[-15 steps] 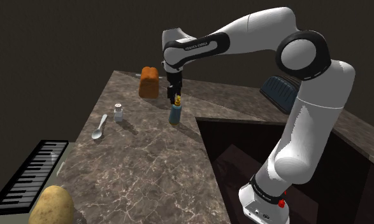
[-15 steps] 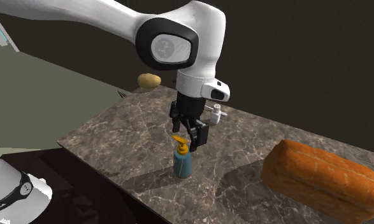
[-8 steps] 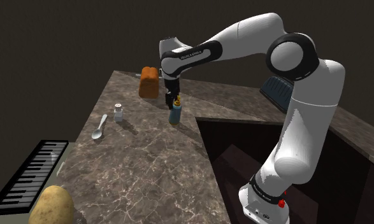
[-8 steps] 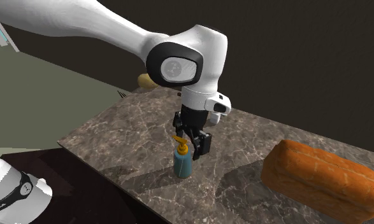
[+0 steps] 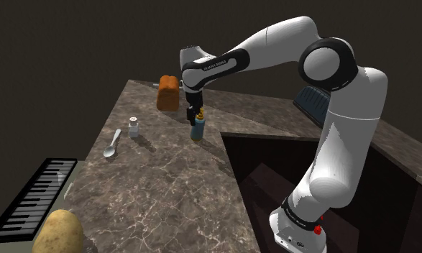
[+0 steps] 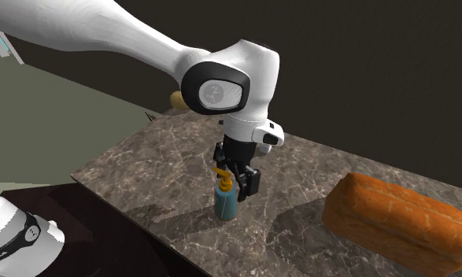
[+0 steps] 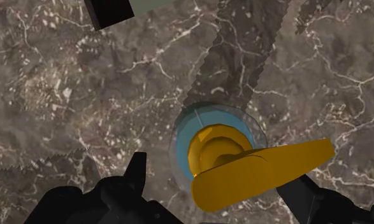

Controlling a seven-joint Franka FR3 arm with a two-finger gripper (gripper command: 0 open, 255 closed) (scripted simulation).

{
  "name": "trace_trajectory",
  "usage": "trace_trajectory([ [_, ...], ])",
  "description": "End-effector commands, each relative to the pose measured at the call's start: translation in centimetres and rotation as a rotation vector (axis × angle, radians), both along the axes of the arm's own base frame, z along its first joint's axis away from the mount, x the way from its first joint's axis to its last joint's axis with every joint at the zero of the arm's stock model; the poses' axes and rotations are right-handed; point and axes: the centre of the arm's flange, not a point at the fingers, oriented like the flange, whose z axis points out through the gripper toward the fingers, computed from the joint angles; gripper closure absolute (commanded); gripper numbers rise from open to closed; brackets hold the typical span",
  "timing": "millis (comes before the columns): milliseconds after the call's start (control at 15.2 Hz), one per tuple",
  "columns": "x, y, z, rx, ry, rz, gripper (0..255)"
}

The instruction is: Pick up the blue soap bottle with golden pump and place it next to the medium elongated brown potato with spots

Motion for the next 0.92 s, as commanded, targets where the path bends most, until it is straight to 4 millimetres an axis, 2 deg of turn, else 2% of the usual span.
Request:
trace_trajectory([
  [0, 0.0, 0.0, 0.0, 0.0, 0.0, 0.0, 0],
  [66, 0.0, 0.0, 0.0, 0.0, 0.0, 0.0, 255],
  [660, 0.0, 0.0, 0.0, 0.0, 0.0, 0.0, 255],
  [858, 0.0, 0.0, 1.6, 0.0, 0.0, 0.0, 255],
])
